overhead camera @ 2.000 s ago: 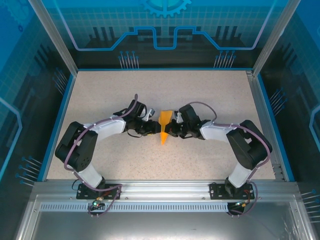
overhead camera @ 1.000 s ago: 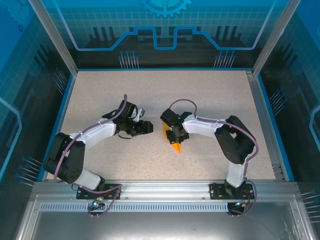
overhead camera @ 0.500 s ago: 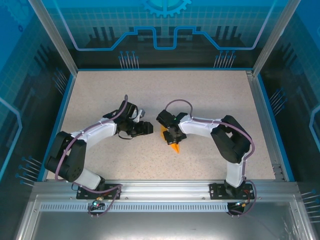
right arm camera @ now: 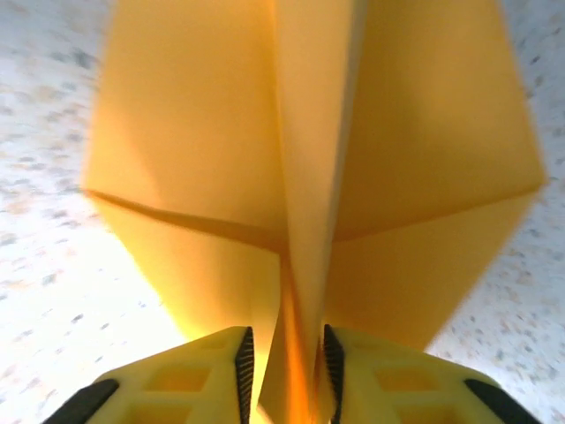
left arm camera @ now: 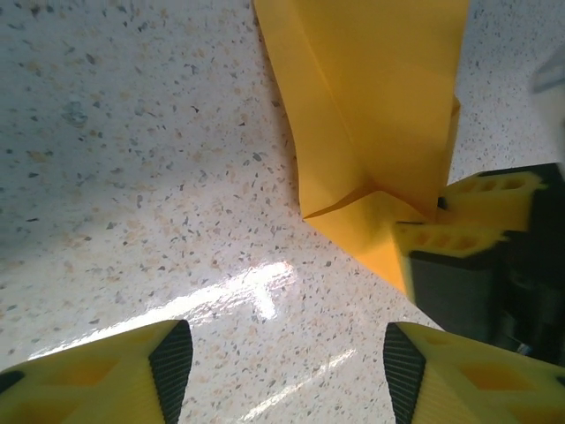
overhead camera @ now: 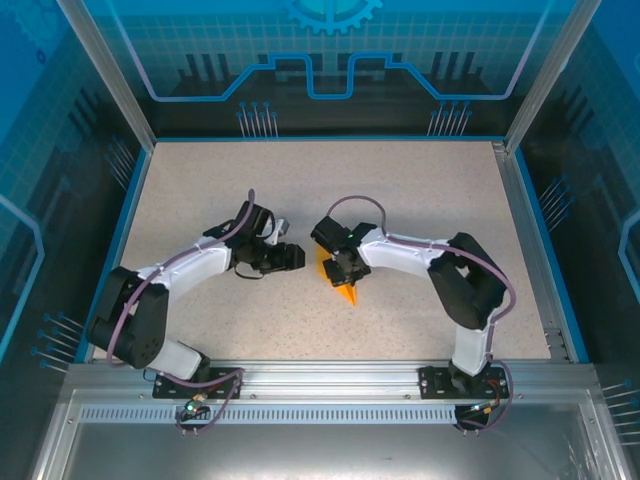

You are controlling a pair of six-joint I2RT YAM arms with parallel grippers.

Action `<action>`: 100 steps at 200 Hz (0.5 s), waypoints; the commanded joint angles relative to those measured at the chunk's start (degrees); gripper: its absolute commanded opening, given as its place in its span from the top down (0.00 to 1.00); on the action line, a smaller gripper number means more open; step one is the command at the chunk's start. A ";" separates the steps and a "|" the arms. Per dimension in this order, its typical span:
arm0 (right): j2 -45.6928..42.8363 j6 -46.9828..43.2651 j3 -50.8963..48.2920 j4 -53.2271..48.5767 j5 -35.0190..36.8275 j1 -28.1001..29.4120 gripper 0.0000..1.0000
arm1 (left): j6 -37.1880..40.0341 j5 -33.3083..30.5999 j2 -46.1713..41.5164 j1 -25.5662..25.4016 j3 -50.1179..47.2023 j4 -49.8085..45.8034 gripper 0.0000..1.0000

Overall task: Fold a paper plane with a square sheet of paper (pick it up from the middle)
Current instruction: Move a paper plane to the center of the table, then reset both arms

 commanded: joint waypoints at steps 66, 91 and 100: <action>-25.95 -17.49 -14.80 12.65 -11.08 -12.21 0.35 | 10.48 -23.57 -7.97 1.83 0.56 2.50 0.05; -32.83 -21.86 -24.54 24.55 -9.59 -20.60 0.23 | 11.79 -32.22 -8.73 4.02 -4.84 11.66 0.01; -34.63 -22.49 -26.62 27.61 -9.53 -23.46 0.22 | 12.84 -35.50 -8.96 5.07 -6.51 14.95 0.01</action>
